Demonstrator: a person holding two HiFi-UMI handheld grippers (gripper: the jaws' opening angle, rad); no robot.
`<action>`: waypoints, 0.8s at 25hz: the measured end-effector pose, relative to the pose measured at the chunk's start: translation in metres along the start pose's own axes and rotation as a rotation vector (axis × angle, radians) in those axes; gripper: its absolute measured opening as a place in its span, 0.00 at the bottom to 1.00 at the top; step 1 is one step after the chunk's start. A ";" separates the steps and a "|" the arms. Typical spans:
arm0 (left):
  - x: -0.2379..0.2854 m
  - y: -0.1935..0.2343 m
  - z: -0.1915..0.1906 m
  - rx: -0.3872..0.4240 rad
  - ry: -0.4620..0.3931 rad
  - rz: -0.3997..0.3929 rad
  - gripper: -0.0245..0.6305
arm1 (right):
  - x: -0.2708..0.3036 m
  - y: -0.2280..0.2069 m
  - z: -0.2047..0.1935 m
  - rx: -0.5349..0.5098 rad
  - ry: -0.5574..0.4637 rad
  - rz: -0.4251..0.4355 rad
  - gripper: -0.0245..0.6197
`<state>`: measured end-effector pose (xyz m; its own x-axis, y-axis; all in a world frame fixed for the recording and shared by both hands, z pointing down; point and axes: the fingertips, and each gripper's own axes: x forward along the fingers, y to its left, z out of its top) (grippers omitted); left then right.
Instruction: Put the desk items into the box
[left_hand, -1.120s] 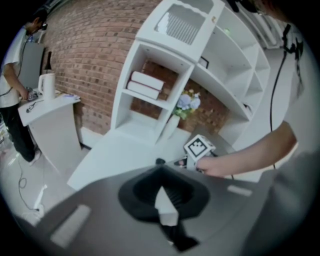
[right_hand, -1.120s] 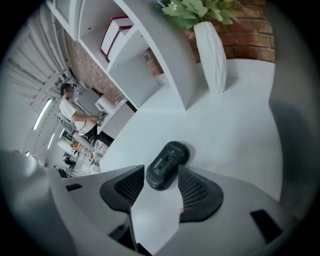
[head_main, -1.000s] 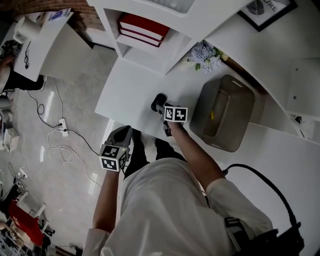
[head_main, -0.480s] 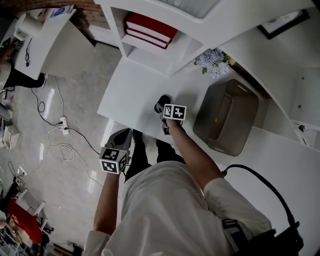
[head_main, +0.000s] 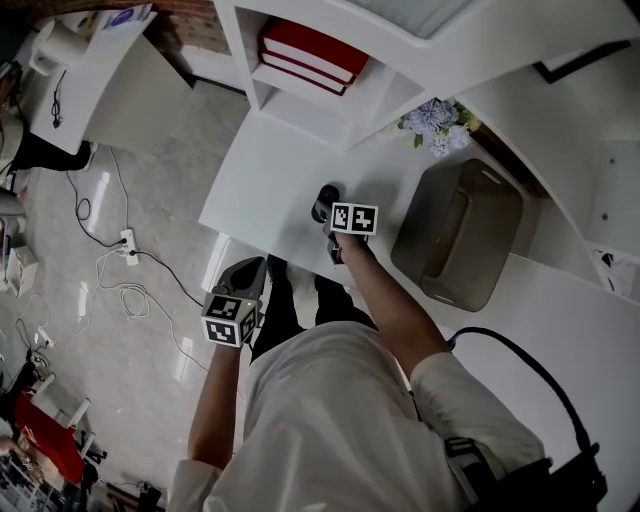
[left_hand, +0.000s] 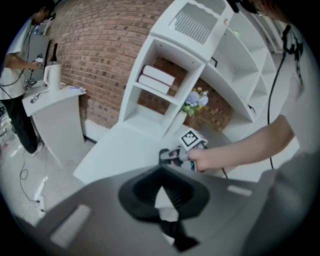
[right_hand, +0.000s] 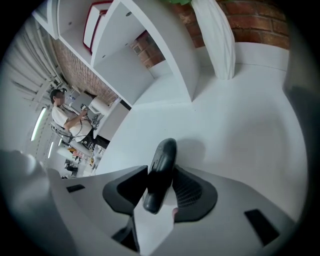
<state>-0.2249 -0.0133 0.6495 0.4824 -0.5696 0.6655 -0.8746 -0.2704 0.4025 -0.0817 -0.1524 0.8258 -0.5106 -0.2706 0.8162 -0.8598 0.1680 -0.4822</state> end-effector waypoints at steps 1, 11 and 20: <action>0.000 0.001 -0.001 -0.001 0.001 0.000 0.04 | -0.001 0.003 0.001 -0.004 -0.004 0.014 0.26; 0.003 -0.006 0.006 0.020 -0.010 -0.026 0.04 | -0.015 0.017 0.001 -0.022 -0.043 0.086 0.23; 0.003 -0.014 0.011 0.056 -0.024 -0.042 0.04 | -0.039 0.023 -0.006 -0.105 -0.055 0.065 0.23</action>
<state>-0.2118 -0.0197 0.6385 0.5183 -0.5752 0.6329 -0.8551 -0.3375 0.3936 -0.0815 -0.1327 0.7851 -0.5676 -0.3070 0.7639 -0.8207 0.2845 -0.4955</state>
